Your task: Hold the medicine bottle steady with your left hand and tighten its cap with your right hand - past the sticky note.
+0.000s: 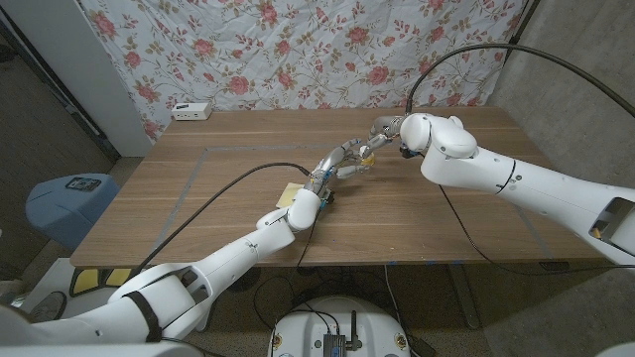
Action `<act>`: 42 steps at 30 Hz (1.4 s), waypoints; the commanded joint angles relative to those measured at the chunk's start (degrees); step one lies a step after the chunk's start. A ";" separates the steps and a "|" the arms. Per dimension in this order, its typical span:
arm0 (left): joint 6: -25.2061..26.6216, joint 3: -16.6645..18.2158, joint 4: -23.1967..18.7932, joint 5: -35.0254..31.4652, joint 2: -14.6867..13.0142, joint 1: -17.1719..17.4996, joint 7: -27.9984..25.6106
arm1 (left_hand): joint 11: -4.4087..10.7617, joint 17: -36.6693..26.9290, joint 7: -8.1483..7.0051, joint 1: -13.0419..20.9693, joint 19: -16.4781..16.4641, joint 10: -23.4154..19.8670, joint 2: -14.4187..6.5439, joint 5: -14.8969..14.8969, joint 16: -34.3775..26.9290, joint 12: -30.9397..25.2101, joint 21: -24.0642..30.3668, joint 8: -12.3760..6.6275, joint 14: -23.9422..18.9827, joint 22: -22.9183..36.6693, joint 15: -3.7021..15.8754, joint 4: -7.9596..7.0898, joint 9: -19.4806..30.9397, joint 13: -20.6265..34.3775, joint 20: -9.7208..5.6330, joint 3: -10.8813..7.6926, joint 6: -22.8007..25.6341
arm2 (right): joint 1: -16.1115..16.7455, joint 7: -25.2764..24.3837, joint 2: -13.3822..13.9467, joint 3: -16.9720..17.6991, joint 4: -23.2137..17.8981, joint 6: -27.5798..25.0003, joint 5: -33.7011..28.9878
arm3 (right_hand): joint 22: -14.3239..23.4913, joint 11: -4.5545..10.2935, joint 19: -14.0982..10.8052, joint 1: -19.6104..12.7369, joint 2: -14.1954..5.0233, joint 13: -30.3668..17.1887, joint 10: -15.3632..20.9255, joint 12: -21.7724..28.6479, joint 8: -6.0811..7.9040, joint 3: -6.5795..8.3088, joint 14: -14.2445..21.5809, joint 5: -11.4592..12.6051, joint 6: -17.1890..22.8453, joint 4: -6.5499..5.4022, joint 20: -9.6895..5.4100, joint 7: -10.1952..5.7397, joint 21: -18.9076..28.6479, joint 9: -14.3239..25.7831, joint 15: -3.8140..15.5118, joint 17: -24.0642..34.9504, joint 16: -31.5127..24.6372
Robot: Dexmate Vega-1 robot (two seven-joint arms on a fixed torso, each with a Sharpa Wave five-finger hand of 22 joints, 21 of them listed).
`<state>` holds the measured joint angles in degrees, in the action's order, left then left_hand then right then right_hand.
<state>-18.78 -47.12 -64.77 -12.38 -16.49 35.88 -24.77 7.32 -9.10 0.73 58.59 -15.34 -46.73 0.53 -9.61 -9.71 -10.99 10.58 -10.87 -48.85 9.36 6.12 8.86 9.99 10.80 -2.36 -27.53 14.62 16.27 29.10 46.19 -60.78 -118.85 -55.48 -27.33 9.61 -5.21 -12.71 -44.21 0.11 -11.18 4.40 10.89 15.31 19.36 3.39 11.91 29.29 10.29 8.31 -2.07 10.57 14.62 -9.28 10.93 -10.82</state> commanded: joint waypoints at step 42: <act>1.70 0.16 -2.97 -0.29 -0.90 1.48 -0.22 | 2.24 -0.02 -0.30 0.02 -0.07 -2.36 -0.45 -0.55 -0.15 -0.29 -0.02 0.11 -0.59 0.12 4.87 -0.12 0.13 0.16 -7.88 -0.48 0.40 | 3.48 -1.96 -1.07 2.27 0.08 0.66 -2.35 | 0.15 1.86 -2.18 -2.56 -0.60 -0.10 4.84 1.30 6.17 0.84 2.62 -1.08 13.05 -1.07 -1.41 -3.70 0.63 1.93 2.16 -0.01 -1.17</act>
<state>-17.27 -47.08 -67.13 -12.50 -17.10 37.07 -25.01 7.33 -9.10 0.73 58.76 -15.34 -46.72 0.63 -9.78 -9.71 -10.98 10.58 -10.87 -48.85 9.36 6.12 8.68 9.99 10.78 -2.36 -27.71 14.62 19.18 27.46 45.29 -58.72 -118.45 -54.38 -29.43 9.61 -3.37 -14.38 -46.22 -0.42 -11.20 8.72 11.93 20.96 20.15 5.62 11.01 41.59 9.49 7.06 -5.56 10.86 16.26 -7.06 10.95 -11.48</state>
